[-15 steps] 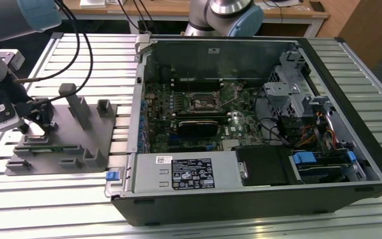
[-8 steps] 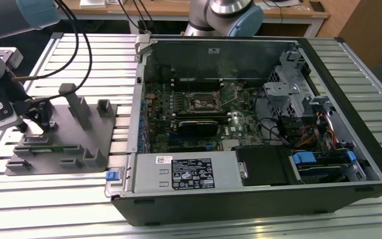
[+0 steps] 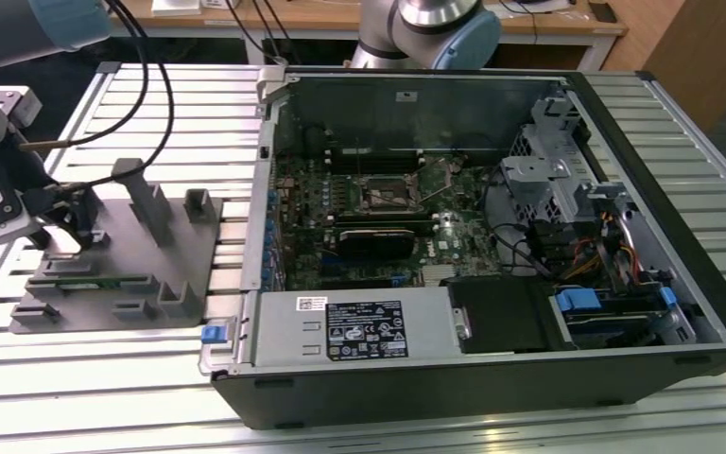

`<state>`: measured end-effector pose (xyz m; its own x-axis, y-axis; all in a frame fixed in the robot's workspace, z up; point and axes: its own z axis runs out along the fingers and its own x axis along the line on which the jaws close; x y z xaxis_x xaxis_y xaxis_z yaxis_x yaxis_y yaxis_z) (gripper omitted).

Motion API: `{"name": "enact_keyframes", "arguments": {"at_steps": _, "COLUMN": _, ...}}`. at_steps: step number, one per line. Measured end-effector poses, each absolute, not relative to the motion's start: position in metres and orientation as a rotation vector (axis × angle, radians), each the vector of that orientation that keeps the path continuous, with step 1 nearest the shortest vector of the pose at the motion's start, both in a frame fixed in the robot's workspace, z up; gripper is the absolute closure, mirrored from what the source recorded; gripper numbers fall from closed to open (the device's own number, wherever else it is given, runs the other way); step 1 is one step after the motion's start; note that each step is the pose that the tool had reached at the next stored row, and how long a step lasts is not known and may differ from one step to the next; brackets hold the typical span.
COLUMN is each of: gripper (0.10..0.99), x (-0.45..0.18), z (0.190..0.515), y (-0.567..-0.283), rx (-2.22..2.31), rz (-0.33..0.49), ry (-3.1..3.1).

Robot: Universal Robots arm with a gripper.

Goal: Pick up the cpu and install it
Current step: 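Pick up the cpu and move it towards the insertion slot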

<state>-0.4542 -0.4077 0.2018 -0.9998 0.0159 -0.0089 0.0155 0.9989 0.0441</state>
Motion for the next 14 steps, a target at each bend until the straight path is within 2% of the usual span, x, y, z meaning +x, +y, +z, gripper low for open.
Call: {"name": "enact_keyframes", "arguments": {"at_steps": 14, "gripper": 0.545, "x": -0.4543, "z": 0.2051, "y": -0.4077, "rx": 0.025, "rz": 0.069, "ry": 3.131}}
